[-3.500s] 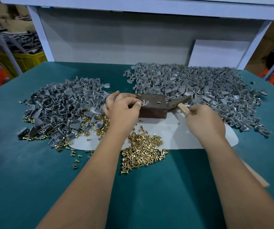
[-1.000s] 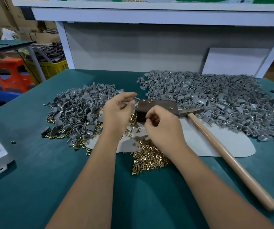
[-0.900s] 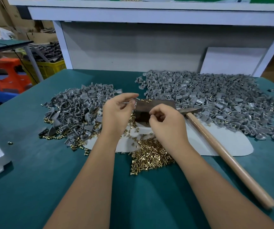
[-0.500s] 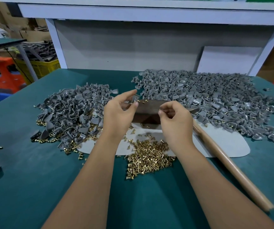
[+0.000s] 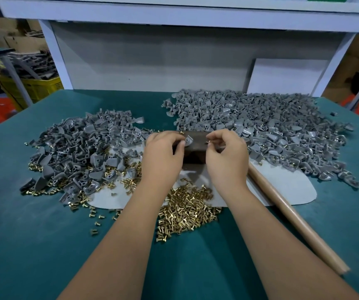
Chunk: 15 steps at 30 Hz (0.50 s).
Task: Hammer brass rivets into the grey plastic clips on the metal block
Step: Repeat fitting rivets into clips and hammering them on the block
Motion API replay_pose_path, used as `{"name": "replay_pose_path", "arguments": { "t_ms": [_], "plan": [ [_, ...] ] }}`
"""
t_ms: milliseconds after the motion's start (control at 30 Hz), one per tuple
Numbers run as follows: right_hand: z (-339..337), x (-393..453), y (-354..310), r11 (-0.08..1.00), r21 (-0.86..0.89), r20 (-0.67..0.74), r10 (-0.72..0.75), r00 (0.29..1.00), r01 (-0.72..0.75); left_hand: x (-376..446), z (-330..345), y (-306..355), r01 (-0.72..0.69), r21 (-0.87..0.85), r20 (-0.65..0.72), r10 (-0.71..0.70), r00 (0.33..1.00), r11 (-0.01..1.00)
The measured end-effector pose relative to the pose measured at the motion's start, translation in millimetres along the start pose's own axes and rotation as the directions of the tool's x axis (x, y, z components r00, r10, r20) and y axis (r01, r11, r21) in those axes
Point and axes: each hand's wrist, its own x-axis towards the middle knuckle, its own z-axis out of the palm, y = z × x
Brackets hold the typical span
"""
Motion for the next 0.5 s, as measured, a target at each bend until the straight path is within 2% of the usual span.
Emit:
{"name": "replay_pose_path", "arguments": {
  "t_ms": [100,233,367,500],
  "plan": [
    [0.6,-0.4,0.1,0.993,0.099,0.034,0.058,0.998,-0.061,-0.3,-0.4,1.2,0.021,-0.01,0.018,-0.021,1.0,1.0],
    [0.3,-6.0,-3.1,0.992,0.115,0.067,0.043,0.997,-0.051,-3.4,-5.0,4.7,0.055,-0.009,0.02,-0.054,0.998,0.998],
    [-3.1,-13.2,-8.9,0.998,-0.016,0.03,0.06,0.998,-0.059,-10.6,-11.0,9.6,0.113,0.078,-0.006,-0.113,0.994,0.99],
    [-2.0,-18.1,-15.5,0.986,-0.147,0.067,-0.066,0.996,0.076,-10.2,-12.9,9.3,0.09,0.103,0.03,-0.093,0.995,0.991]
  ]
}}
